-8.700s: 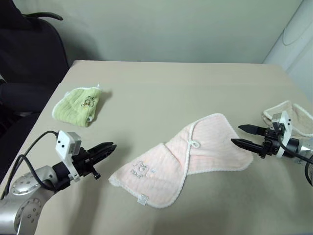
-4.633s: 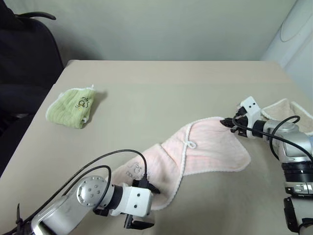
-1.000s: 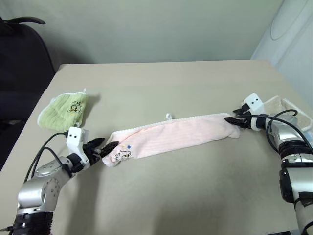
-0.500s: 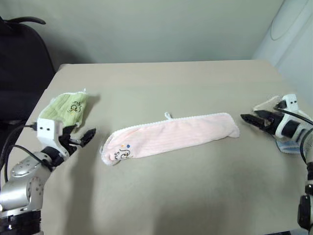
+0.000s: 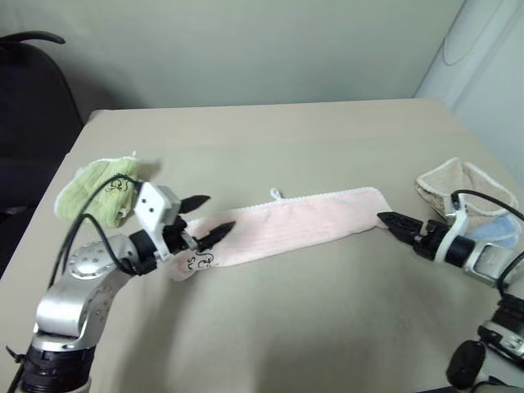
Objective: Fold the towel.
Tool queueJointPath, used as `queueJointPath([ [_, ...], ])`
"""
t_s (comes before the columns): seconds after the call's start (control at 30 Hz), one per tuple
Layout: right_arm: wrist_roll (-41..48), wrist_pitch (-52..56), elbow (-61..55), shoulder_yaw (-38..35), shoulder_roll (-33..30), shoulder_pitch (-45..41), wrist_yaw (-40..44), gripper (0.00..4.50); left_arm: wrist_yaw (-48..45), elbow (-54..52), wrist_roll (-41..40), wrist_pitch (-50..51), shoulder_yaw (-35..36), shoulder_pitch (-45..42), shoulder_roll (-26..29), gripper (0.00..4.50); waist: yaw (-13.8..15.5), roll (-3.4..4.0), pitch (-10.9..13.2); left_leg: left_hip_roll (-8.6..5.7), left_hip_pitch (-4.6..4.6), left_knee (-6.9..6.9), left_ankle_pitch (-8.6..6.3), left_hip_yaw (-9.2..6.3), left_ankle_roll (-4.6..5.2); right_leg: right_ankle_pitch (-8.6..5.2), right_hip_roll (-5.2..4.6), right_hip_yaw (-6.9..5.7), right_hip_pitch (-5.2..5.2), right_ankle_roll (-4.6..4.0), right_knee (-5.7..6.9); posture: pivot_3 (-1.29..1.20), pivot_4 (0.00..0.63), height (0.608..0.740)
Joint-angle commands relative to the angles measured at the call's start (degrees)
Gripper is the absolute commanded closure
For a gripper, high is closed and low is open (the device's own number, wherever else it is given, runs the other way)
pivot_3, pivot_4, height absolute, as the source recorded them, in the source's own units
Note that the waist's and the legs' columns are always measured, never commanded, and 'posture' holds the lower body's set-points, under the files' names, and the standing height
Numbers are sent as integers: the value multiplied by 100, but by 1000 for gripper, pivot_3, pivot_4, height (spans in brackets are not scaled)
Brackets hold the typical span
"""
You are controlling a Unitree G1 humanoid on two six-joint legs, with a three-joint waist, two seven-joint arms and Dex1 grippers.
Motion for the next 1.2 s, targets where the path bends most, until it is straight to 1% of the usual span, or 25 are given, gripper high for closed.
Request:
queueJointPath([
  [0.03,315,61,-232,-247,397,-102,-612,22,-140,-288,-45,-95,-83,17,-12,0,-9,1,0,0,0,0,0,-2,1,0,0,3,-2,0,0,0,150,740],
  [0.17,-27,10,129,-616,984,-563,-1318,22,-143,-362,-33,-79,-221,-17,-111,0,-25,0,-1,-1,2,2,-4,-7,5,3,0,7,-3,0,0,0,150,740],
  [0.27,-358,-495,605,-816,1244,-903,-1802,22,-146,-354,15,-99,-332,-50,-154,0,-53,-6,-6,0,8,3,-5,-8,8,9,0,12,-4,-4,1,0,150,740],
  [0.4,-497,-1244,1172,-909,1327,-1173,-2161,22,-114,-334,60,-121,-384,-118,-206,0,-67,-32,-22,0,11,10,-6,-16,10,19,0,13,-1,-5,1,0,150,740],
  [0.5,-480,-1659,1450,-937,1325,-1250,-2381,22,-95,-346,100,-137,-408,-114,-227,0,-59,-38,-26,-1,11,33,-13,-19,22,27,0,13,11,3,-2,0,150,740],
  [0.73,-335,-2529,1970,-1077,1142,-1275,-2765,22,-47,-386,138,-173,-381,-34,-266,0,23,-95,-72,-5,11,86,-36,-20,61,41,-9,13,37,22,-13,0,150,740],
  [0.83,-248,-2710,2030,-965,1120,-1228,-2793,613,-29,-380,189,-212,-425,-23,-293,0,83,-102,-76,-18,10,93,-43,-19,72,46,-21,13,34,31,-21,0,150,740],
  [0.93,-145,-2905,1986,-913,1092,-1155,-2795,1617,-42,-351,207,-235,-419,-22,-305,0,115,-101,-76,-34,-1,91,-44,-19,75,47,-37,13,34,33,-17,0,150,740],
  [1.13,-136,-3336,1843,-581,833,-1008,-2545,3957,-19,-304,210,-246,-364,9,-327,0,129,-93,-71,-44,-35,79,-44,-18,74,47,-46,12,1,34,-15,0,150,740],
  [1.17,-142,-3397,1813,-480,764,-972,-2466,4273,-10,-294,216,-249,-355,21,-333,0,138,-92,-71,-44,-35,79,-43,-20,73,47,-46,11,2,34,-16,0,150,740],
  [1.2,-124,-3420,1771,-388,682,-933,-2384,4472,7,-291,220,-248,-347,39,-343,0,151,-92,-70,-45,-39,79,-44,-20,74,47,-47,10,0,34,-17,0,150,740],
])
